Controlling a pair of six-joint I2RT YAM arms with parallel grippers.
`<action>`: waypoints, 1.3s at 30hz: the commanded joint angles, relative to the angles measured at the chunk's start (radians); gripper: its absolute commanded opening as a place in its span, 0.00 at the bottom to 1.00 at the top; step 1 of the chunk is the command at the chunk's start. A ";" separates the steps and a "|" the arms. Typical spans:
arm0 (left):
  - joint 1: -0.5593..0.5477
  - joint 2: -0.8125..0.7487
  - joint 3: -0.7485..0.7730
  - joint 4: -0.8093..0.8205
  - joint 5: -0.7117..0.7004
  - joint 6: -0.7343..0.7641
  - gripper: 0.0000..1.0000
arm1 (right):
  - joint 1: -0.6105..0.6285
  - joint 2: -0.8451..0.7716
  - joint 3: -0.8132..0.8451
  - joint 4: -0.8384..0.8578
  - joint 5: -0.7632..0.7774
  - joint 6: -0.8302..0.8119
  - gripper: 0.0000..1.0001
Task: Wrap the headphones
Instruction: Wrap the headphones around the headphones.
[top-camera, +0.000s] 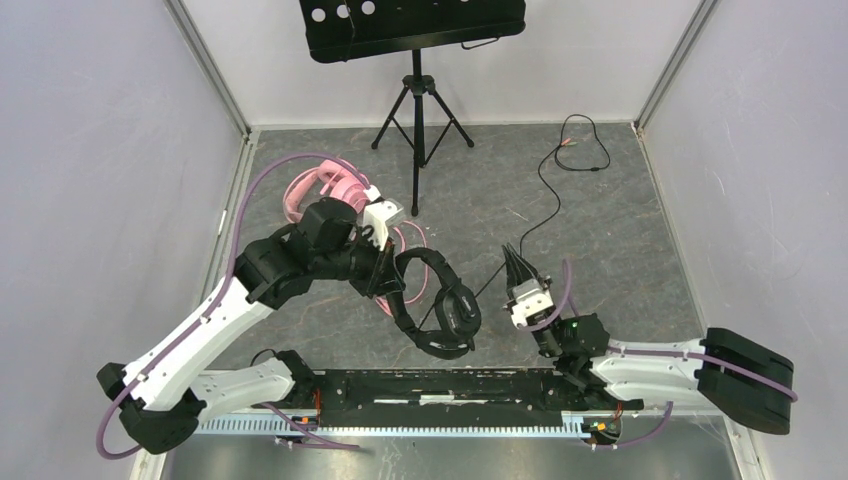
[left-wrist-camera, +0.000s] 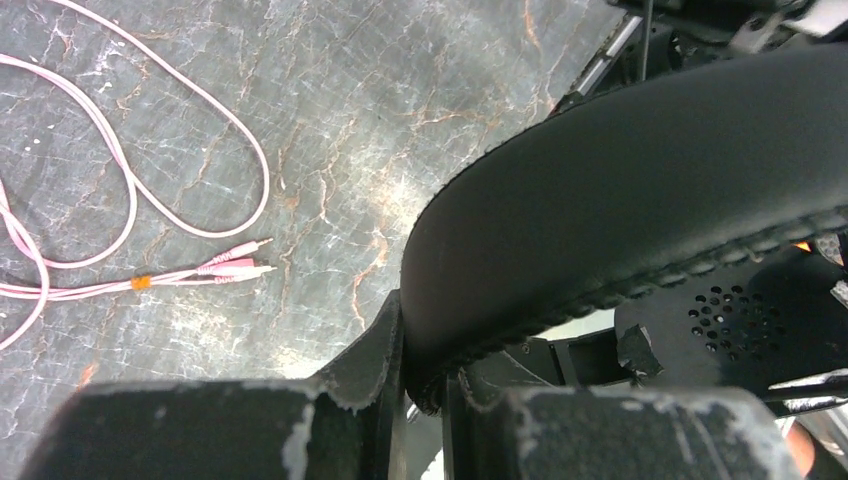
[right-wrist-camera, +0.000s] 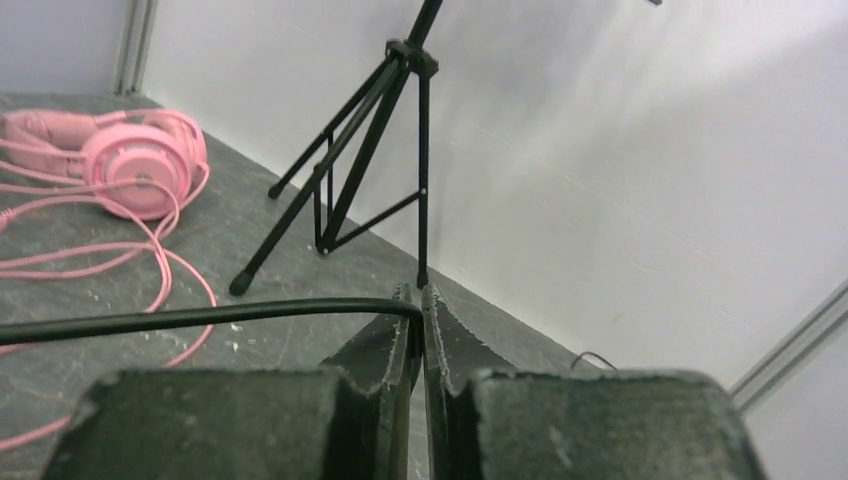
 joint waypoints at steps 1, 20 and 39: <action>-0.006 0.011 -0.009 0.002 0.037 0.134 0.02 | -0.032 -0.071 0.087 -0.179 -0.074 0.111 0.06; -0.021 -0.043 -0.133 0.233 -0.407 0.518 0.02 | -0.048 -0.210 0.480 -1.250 -0.468 0.731 0.00; -0.053 -0.037 -0.242 0.351 -0.670 0.606 0.02 | -0.048 -0.220 0.563 -1.266 -0.785 0.909 0.00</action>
